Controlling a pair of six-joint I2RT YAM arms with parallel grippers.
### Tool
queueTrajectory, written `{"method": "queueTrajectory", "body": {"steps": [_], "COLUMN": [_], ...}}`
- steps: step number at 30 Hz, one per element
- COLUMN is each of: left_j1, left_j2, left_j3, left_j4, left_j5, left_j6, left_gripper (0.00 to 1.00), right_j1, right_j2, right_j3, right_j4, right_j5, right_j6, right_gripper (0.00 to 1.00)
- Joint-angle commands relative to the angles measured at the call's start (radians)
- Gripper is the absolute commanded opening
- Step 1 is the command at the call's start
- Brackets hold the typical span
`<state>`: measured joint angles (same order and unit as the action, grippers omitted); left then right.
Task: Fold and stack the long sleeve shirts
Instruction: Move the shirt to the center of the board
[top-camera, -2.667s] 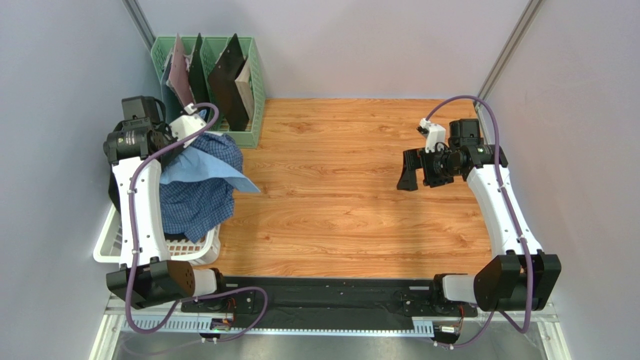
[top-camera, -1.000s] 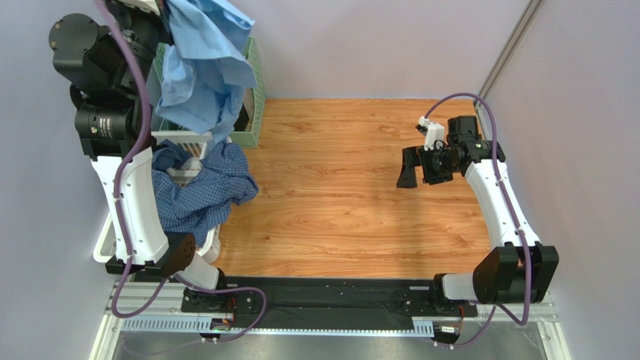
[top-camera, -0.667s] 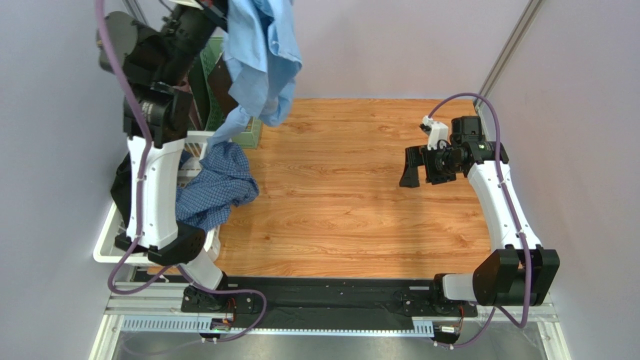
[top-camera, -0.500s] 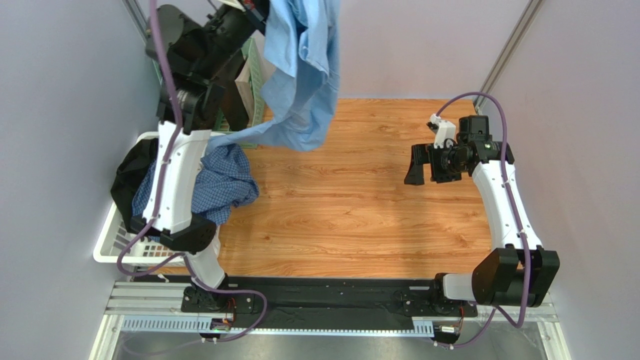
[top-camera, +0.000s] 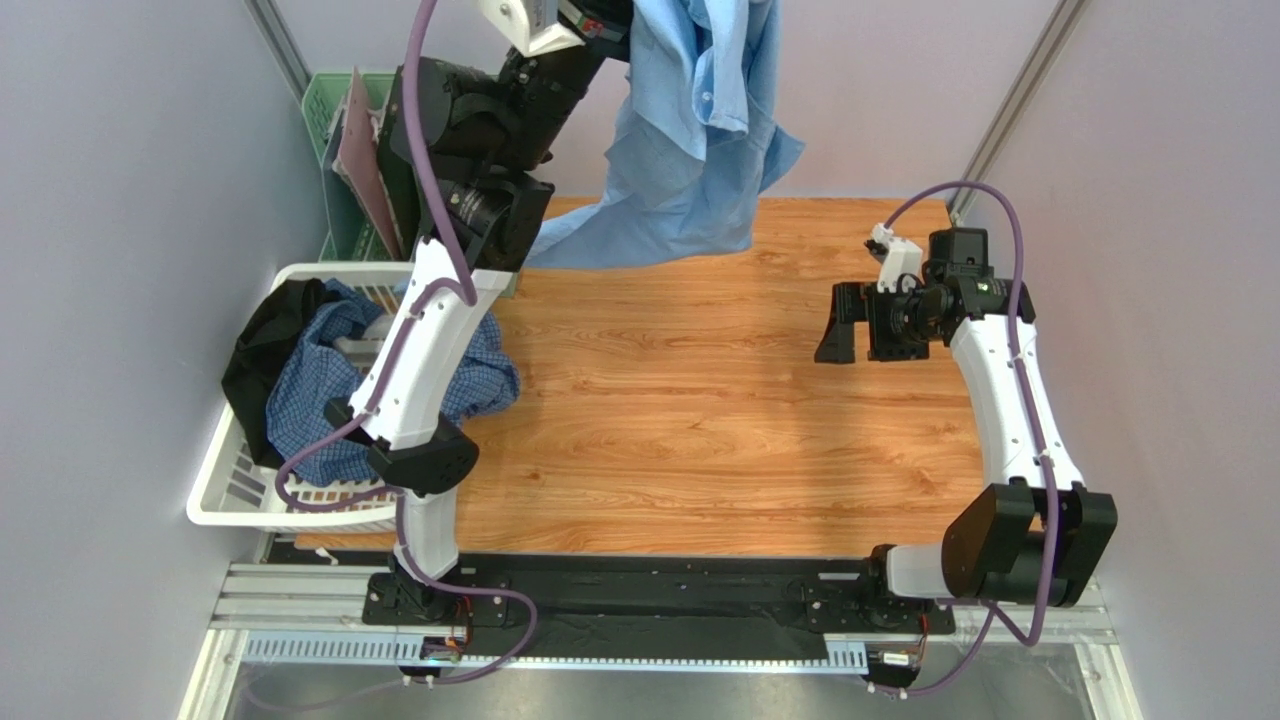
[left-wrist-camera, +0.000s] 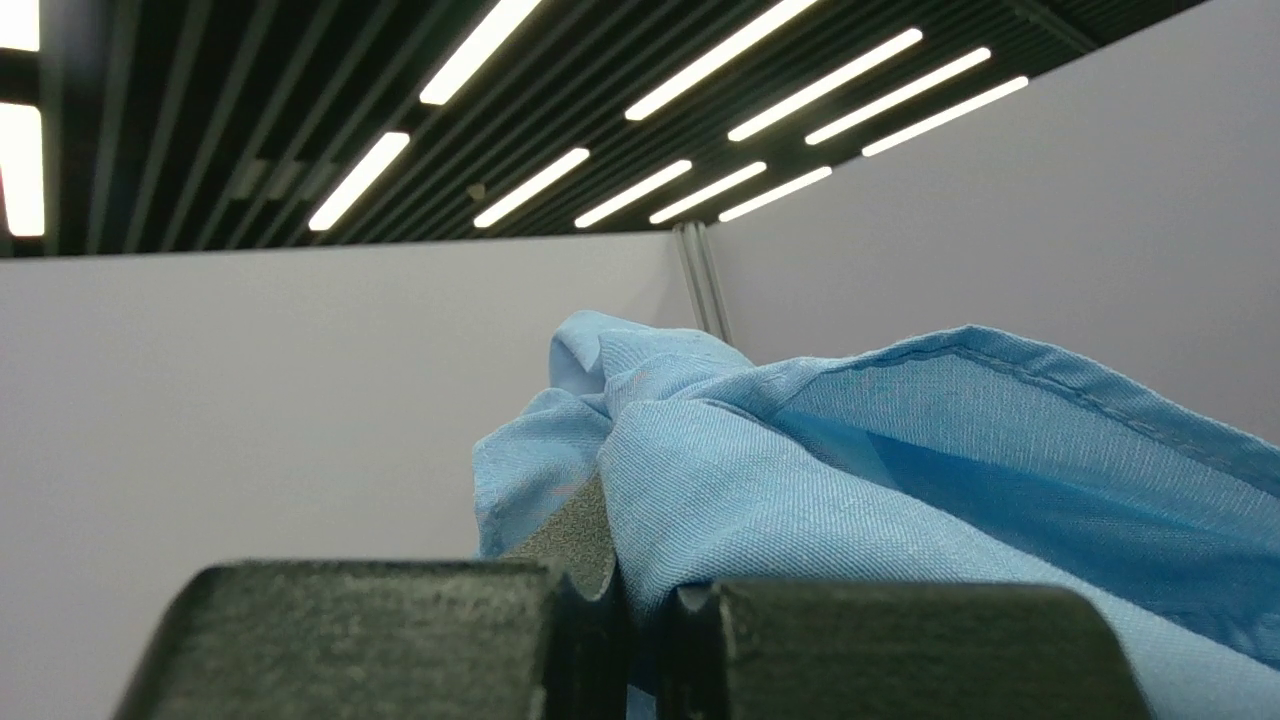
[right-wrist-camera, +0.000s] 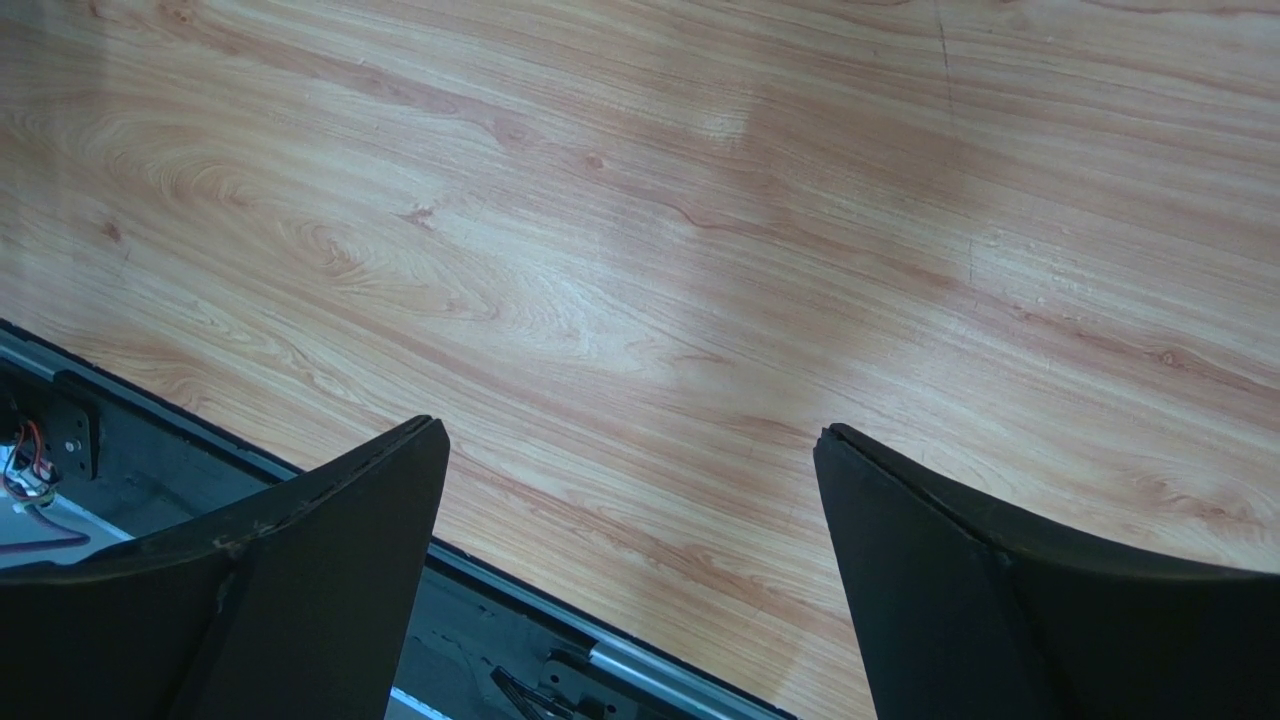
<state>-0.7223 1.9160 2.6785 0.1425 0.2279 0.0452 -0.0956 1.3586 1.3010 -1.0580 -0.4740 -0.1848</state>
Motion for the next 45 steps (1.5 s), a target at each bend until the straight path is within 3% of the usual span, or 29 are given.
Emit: {"method": "queueTrajectory", "body": {"steps": [1, 4, 5, 6, 7, 9, 12, 16, 19, 20, 22, 23, 26, 29, 31, 33, 34, 35, 36, 37, 38, 39, 43, 45], "left_j1": [-0.02, -0.023, -0.023, -0.023, -0.023, -0.023, -0.022, -0.022, -0.014, -0.009, -0.003, -0.002, 0.0, -0.002, -0.003, -0.011, -0.012, -0.019, -0.014, 0.019, 0.055, 0.093, 0.272, 0.31], "left_j2": [-0.023, 0.011, 0.02, 0.029, 0.046, 0.058, 0.051, -0.011, -0.047, -0.063, -0.115, -0.13, -0.195, -0.276, -0.324, -0.331, -0.319, -0.278, -0.256, -0.244, -0.259, -0.273, -0.285, -0.24], "left_j3": [-0.021, -0.025, -0.02, -0.014, 0.01, 0.03, 0.021, -0.089, -0.156, -0.187, -0.304, -0.342, -0.512, -0.733, -0.899, -1.019, -1.046, -1.051, -1.037, -1.028, -1.063, -1.089, -1.131, -1.128], "left_j4": [0.17, 0.175, 0.181, 0.187, 0.189, 0.198, 0.198, 0.192, 0.145, 0.137, 0.121, 0.111, 0.051, -0.061, -0.226, -0.466, -0.562, -0.66, -0.848, -0.918, -0.951, -0.945, -0.983, -1.011], "left_j5": [-0.019, -0.027, -0.038, -0.045, -0.062, -0.081, -0.082, -0.094, -0.107, -0.105, -0.11, -0.111, -0.127, -0.049, 0.049, 0.135, 0.172, 0.154, 0.156, 0.206, 0.247, 0.292, 0.251, 0.196], "left_j6": [0.082, 0.059, 0.061, 0.062, 0.068, 0.082, 0.1, 0.133, 0.136, 0.134, 0.142, 0.159, 0.162, 0.18, 0.235, 0.312, 0.355, 0.381, 0.413, 0.427, 0.418, 0.391, 0.401, 0.39], "left_gripper": [0.0, 0.0, 0.0, 0.0, 0.0, 0.0, 0.0, 0.0, 0.0, 0.0, 0.0, 0.0, 0.0, 0.0, 0.0, 0.0, 0.06, 0.15, 0.26, 0.73, 0.91, 0.99, 0.99, 0.99], "right_j1": [-0.012, -0.023, -0.021, -0.021, -0.02, 0.017, 0.127, 0.27, 0.272, 0.267, 0.242, 0.228, 0.153, 0.055, -0.002, -0.019, -0.019, -0.019, -0.019, -0.018, -0.019, -0.016, 0.062, 0.167], "right_j2": [-0.033, -0.125, -0.166, -0.208, -0.205, -0.136, -0.09, 0.019, 0.045, 0.036, 0.013, -0.021, -0.071, -0.113, -0.119, -0.11, -0.102, -0.093, -0.087, -0.075, -0.073, -0.073, -0.059, -0.038], "right_j3": [0.058, 0.072, 0.049, -0.015, -0.016, -0.028, -0.104, 0.068, 0.168, 0.182, 0.199, 0.195, 0.149, 0.065, 0.034, 0.026, 0.026, 0.021, 0.009, 0.0, -0.011, -0.043, -0.052, -0.036], "right_j4": [0.019, 0.113, 0.181, 0.367, 0.415, 0.491, 0.764, 0.777, 0.79, 0.79, 0.79, 0.794, 0.813, 0.752, 0.658, 0.463, 0.35, 0.308, 0.271, 0.206, 0.187, 0.182, 0.179, 0.184], "right_j5": [-0.058, -0.173, -0.198, -0.248, -0.29, -0.413, -0.474, -0.524, -0.558, -0.561, -0.565, -0.551, -0.532, -0.503, -0.483, -0.405, -0.372, -0.315, -0.298, -0.29, -0.288, -0.285, -0.191, -0.146], "right_j6": [0.004, 0.036, 0.074, 0.128, 0.227, 0.303, 0.475, 0.475, 0.524, 0.516, 0.505, 0.51, 0.518, 0.451, 0.36, 0.189, 0.117, 0.087, 0.046, 0.021, 0.006, -0.01, -0.059, -0.076], "right_gripper": [1.0, 1.0, 1.0, 1.0, 1.0, 1.0, 1.0, 0.99, 0.62, 0.39, 0.09, 0.0, 0.0, 0.0, 0.0, 0.12, 0.25, 0.56, 0.69, 0.88, 0.89, 0.9, 0.91, 0.91]}}
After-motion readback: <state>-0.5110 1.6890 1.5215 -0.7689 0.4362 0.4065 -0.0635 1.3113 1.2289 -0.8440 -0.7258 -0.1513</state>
